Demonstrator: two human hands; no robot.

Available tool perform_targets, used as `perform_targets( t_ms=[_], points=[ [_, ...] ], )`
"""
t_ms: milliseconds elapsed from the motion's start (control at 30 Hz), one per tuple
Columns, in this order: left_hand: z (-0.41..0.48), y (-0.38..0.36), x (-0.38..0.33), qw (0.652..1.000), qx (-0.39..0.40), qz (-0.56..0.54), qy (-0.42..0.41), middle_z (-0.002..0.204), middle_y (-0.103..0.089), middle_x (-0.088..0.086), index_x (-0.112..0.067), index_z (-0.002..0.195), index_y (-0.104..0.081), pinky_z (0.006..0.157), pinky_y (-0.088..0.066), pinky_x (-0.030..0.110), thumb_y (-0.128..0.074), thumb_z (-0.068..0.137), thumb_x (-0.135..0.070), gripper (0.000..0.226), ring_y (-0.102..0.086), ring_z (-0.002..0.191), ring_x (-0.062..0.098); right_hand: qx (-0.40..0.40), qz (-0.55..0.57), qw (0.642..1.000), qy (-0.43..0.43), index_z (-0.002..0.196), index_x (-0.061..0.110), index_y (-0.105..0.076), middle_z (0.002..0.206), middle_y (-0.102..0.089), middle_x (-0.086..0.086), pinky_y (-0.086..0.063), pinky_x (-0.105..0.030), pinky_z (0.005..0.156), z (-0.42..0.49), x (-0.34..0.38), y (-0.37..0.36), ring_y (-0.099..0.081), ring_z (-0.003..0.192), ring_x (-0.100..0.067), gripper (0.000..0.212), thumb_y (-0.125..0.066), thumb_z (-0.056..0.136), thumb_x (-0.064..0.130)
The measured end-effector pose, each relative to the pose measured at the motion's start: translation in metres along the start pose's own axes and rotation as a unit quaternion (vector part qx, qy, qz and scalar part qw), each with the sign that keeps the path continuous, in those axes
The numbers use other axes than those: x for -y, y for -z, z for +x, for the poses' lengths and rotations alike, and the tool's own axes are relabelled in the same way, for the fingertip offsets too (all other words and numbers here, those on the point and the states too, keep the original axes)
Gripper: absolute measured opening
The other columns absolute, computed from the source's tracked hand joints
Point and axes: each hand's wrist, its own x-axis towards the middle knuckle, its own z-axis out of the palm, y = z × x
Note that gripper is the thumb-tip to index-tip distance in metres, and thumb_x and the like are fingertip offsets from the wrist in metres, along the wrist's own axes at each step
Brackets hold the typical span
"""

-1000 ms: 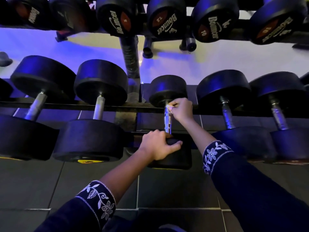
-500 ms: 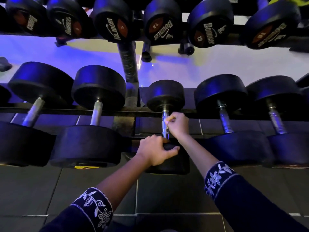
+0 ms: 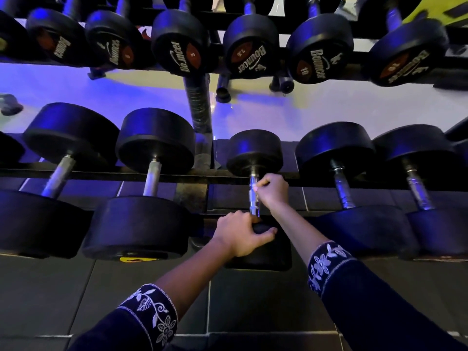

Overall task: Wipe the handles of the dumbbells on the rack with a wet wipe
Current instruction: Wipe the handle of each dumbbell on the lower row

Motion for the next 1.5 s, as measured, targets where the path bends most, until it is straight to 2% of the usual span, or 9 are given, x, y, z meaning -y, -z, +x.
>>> perform_targets(
  t_ms=[100,300,533,767,900,1033,1233,1367,1500],
  points=[
    [-0.001,0.000,0.000,1.000,-0.001,0.005,-0.006,0.078,-0.061,-0.008,-0.032,0.097,-0.070,0.066,-0.039,0.028,-0.038,0.081,-0.080,0.060,-0.063,0.085,0.016,-0.001,0.015,1.000,-0.024,0.068,0.015,-0.068,0.081,-0.073,-0.007,-0.051,-0.027,0.073,0.020,0.015,0.001,-0.068,0.085,-0.025,0.009,-0.070,0.075,0.010],
    [0.000,-0.003,0.000,1.000,-0.007,0.015,0.001,0.088,-0.068,-0.001,-0.027,0.095,-0.068,0.071,-0.046,0.031,-0.037,0.078,-0.082,0.065,-0.065,0.088,0.021,-0.009,0.025,0.999,-0.036,0.075,0.008,-0.070,0.083,-0.073,-0.008,-0.047,-0.025,0.069,-0.010,-0.001,-0.003,-0.067,0.082,-0.023,0.010,-0.078,0.071,0.013],
    [0.003,-0.007,0.002,1.000,-0.012,0.028,0.002,0.095,-0.069,0.004,-0.026,0.098,-0.068,0.076,-0.046,0.033,-0.034,0.076,-0.084,0.070,-0.064,0.094,0.026,-0.022,0.025,0.998,-0.057,0.073,0.014,-0.073,0.086,-0.073,-0.008,-0.047,-0.023,0.069,0.008,0.029,-0.003,-0.069,0.085,-0.025,0.009,-0.080,0.069,0.018],
    [0.003,-0.005,0.003,1.000,-0.012,0.027,0.000,0.087,-0.067,0.000,-0.025,0.091,-0.068,0.069,-0.042,0.032,-0.036,0.078,-0.081,0.066,-0.064,0.089,0.024,0.002,-0.044,0.999,-0.010,0.071,0.018,-0.072,0.083,-0.073,-0.005,-0.051,-0.028,0.071,-0.018,0.000,0.002,-0.067,0.084,-0.026,0.015,-0.083,0.067,0.026],
    [0.003,-0.005,0.003,1.000,-0.015,0.025,-0.002,0.090,-0.068,0.002,-0.025,0.093,-0.068,0.069,-0.038,0.030,-0.039,0.079,-0.081,0.064,-0.064,0.091,0.025,0.005,-0.046,0.998,-0.035,0.072,0.017,-0.072,0.083,-0.073,-0.007,-0.053,-0.027,0.072,-0.001,0.016,0.003,-0.069,0.082,-0.023,0.020,-0.084,0.064,0.029],
    [0.004,-0.006,0.002,1.000,-0.018,0.025,0.005,0.089,-0.068,0.002,-0.028,0.094,-0.069,0.070,-0.043,0.031,-0.034,0.074,-0.085,0.070,-0.065,0.090,0.025,0.007,-0.038,0.999,-0.019,0.073,0.016,-0.072,0.084,-0.073,-0.006,-0.054,-0.028,0.074,0.006,0.024,0.002,-0.069,0.084,-0.024,0.017,-0.083,0.066,0.026],
    [0.000,-0.003,0.002,1.000,-0.009,0.006,-0.003,0.092,-0.067,-0.001,-0.030,0.103,-0.068,0.072,-0.039,0.031,-0.042,0.081,-0.077,0.058,-0.063,0.094,0.023,0.086,-0.106,0.991,0.000,0.059,0.023,-0.070,0.075,-0.073,0.002,-0.055,-0.029,0.074,-0.030,-0.018,0.012,-0.069,0.080,-0.017,0.012,-0.079,0.065,0.018],
    [0.000,-0.003,0.002,1.000,0.000,0.004,-0.002,0.079,-0.060,-0.006,-0.027,0.095,-0.069,0.067,-0.037,0.030,-0.038,0.081,-0.079,0.062,-0.063,0.087,0.019,0.056,-0.083,0.995,-0.013,0.066,0.017,-0.073,0.072,-0.072,-0.001,-0.052,-0.023,0.067,-0.020,-0.003,0.012,-0.067,0.073,-0.015,0.019,-0.087,0.059,0.027],
    [-0.001,-0.003,0.001,1.000,-0.011,0.001,0.011,0.076,-0.059,-0.009,-0.027,0.088,-0.069,0.064,-0.041,0.029,-0.037,0.079,-0.082,0.064,-0.063,0.080,0.016,0.038,-0.048,0.998,-0.024,0.072,0.015,-0.075,0.079,-0.073,-0.004,-0.045,-0.019,0.065,-0.002,0.016,0.014,-0.068,0.077,-0.017,0.022,-0.088,0.061,0.028]
  ],
)
